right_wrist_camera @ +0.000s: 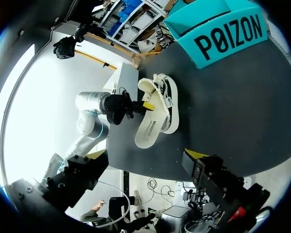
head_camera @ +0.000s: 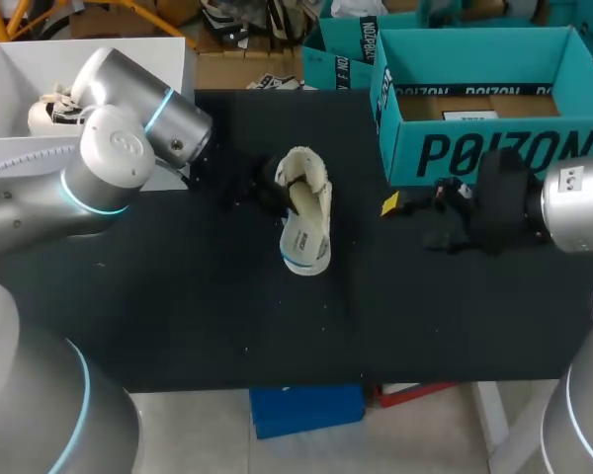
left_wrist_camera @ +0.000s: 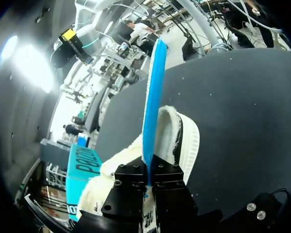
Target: Take the shoe out of the shoebox, open the shoe tongue, remove and reinsert the insole, then place the shoe into the shoebox
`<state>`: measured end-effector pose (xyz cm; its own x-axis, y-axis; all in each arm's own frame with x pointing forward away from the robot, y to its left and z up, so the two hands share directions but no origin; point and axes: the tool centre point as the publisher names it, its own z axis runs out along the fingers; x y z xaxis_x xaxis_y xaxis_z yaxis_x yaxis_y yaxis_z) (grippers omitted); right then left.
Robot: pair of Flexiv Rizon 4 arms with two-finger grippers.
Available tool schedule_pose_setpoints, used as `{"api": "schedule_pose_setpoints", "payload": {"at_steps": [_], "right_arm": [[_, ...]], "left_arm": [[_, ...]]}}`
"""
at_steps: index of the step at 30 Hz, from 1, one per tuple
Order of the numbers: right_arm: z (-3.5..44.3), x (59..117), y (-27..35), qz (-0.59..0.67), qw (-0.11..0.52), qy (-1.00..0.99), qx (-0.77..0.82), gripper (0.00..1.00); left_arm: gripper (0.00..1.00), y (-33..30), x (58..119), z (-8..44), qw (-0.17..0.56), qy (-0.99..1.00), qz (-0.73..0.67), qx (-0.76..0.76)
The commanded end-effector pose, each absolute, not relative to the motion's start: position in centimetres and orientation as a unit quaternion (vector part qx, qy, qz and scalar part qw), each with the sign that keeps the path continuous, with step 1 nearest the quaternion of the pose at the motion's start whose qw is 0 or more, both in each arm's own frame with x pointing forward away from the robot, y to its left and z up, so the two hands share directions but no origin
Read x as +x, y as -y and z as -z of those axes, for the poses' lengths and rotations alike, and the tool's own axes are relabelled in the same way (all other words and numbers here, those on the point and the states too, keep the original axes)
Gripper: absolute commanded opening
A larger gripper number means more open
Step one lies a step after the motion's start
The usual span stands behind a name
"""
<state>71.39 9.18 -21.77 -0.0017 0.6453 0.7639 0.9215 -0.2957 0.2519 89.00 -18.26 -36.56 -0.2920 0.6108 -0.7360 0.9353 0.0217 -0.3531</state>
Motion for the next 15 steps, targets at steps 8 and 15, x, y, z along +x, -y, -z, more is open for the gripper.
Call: {"api": "schedule_pose_setpoints", "payload": {"at_steps": [8, 15], "right_arm": [[21.7, 71.4, -9.2, 0.419, 0.164, 0.570, -0.688, 1.00], [21.7, 71.4, -9.2, 0.419, 0.164, 0.570, -0.688, 1.00]], "left_arm": [[0.38, 18.9, 87.9, 35.1, 0.205, -0.679, 0.419, 0.567], [0.36, 19.0, 85.9, 34.5, 0.194, -0.668, 0.421, 0.582]]}}
